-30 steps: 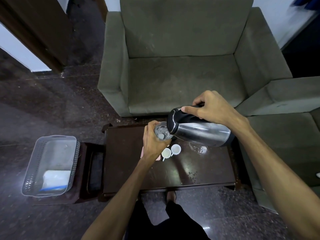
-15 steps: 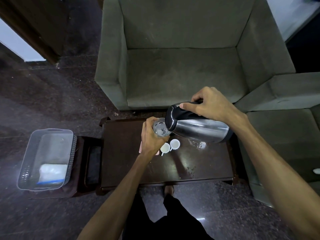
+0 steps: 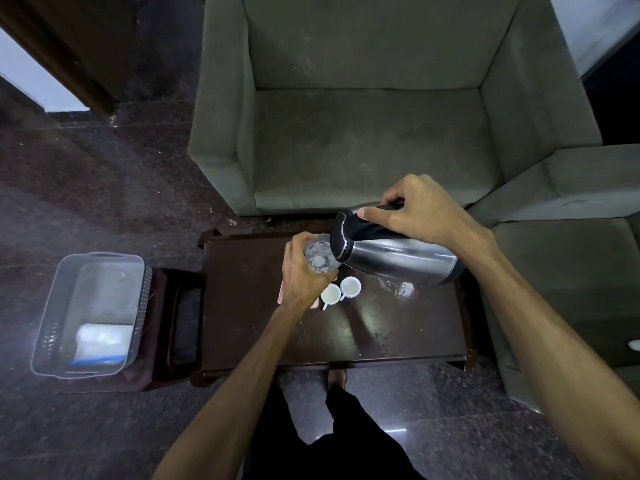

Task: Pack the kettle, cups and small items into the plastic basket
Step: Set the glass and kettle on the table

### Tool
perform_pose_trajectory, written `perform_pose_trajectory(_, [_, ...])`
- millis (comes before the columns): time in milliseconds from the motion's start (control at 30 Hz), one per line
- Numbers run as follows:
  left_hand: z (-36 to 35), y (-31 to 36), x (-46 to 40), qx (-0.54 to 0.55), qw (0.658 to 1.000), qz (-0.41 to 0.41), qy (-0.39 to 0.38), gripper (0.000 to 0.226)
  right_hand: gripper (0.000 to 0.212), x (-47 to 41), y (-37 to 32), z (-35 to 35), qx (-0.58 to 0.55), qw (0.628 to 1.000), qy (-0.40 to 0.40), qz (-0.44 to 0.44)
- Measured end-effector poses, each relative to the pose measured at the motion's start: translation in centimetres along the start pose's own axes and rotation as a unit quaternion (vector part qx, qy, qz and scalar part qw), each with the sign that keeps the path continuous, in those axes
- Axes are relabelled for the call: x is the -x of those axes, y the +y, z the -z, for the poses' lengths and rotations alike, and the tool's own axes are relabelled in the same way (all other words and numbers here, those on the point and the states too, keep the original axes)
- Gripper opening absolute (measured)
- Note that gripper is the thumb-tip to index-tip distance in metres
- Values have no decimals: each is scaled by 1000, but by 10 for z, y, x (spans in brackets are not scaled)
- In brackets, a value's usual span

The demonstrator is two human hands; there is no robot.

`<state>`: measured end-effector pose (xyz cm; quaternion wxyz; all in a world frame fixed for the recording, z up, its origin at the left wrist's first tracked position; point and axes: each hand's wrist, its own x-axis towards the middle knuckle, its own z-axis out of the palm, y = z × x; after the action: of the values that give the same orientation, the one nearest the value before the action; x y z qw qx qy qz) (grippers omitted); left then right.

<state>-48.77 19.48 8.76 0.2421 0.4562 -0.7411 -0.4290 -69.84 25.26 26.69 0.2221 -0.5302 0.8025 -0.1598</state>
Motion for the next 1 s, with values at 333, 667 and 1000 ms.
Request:
perform_pose_trajectory(333, [-6,-6,-9,1,1000,-5,-3,74,65,-8,9,-3,-8,1000,3,-7])
perform_pose_trajectory(667, [-13,-16,-16,-2,1000,-16,13,71,55,-6,38,-19,-79,996,24,-20])
perform_pose_trajectory(1000, [-36,-44,-30,-9,1000,-8,24,67,51,3,95,-70,-190,975,113,-37])
